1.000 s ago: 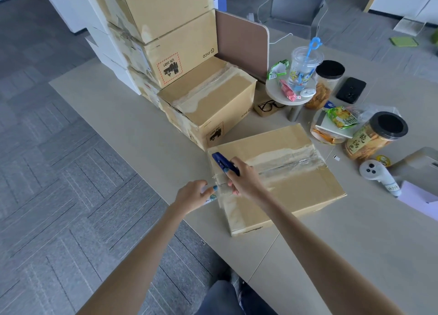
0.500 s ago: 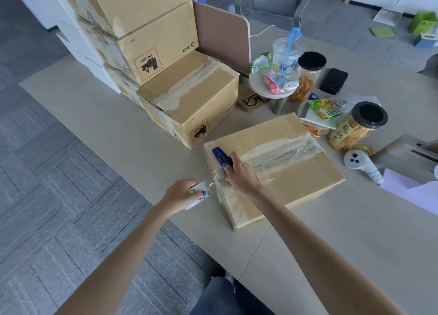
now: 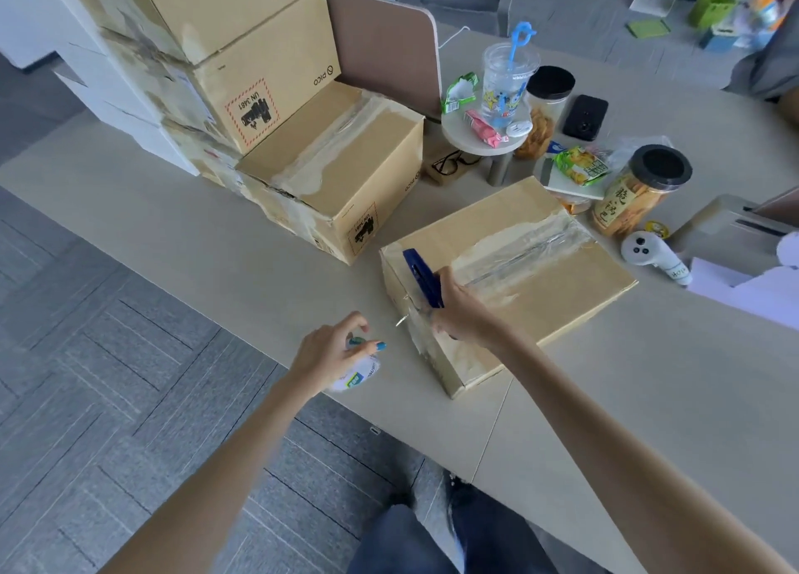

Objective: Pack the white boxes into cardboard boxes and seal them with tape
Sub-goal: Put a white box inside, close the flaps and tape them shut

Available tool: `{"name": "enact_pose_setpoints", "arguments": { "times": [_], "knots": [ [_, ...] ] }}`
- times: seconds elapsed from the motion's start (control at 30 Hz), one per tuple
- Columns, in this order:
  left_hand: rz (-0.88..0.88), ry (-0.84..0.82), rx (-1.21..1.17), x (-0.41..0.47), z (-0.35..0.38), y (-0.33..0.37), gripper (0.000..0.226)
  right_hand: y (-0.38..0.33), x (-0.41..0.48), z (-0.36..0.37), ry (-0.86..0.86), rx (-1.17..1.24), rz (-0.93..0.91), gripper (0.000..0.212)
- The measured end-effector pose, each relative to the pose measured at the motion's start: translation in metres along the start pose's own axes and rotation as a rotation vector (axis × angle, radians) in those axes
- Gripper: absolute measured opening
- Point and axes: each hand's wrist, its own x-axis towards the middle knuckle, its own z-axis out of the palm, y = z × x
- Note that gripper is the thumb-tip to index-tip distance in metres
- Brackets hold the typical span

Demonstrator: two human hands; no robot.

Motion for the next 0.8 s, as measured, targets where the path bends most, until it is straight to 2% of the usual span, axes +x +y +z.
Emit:
{"name": "enact_pose_setpoints", "arguments": {
  "times": [0.1, 0.2, 0.27, 0.43, 0.53, 0.67, 0.8],
  "knots": [
    [0.075, -0.046, -0.08, 0.003, -0.003, -0.005, 0.031, -0.003, -0.011, 0.015, -0.001, 0.099, 0.023, 0.031],
    [0.052, -0.086, -0.244, 0.007, -0.004, -0.013, 0.034, -0.009, -0.021, 0.031, 0.018, 0.181, 0.04, 0.036],
    [0.076, -0.13, -0.272, 0.009, -0.005, -0.015, 0.033, -0.012, -0.028, 0.039, 0.063, 0.141, 0.059, 0.036],
    [0.105, -0.126, -0.23, 0.016, -0.007, -0.016, 0.023, -0.016, -0.056, 0.048, 0.204, -0.272, 0.038, 0.021],
    [0.114, -0.125, -0.237, 0.016, -0.008, -0.016, 0.019, -0.019, -0.072, 0.055, 0.265, -0.494, -0.017, 0.018],
    [0.121, -0.109, -0.248, 0.015, -0.01, -0.013, 0.023, -0.026, -0.079, 0.067, 0.297, -0.647, -0.012, 0.016],
    [0.122, -0.096, -0.258, 0.014, -0.011, -0.011, 0.025, -0.034, -0.073, 0.078, 0.297, -0.726, 0.03, 0.024]
  ]
}}
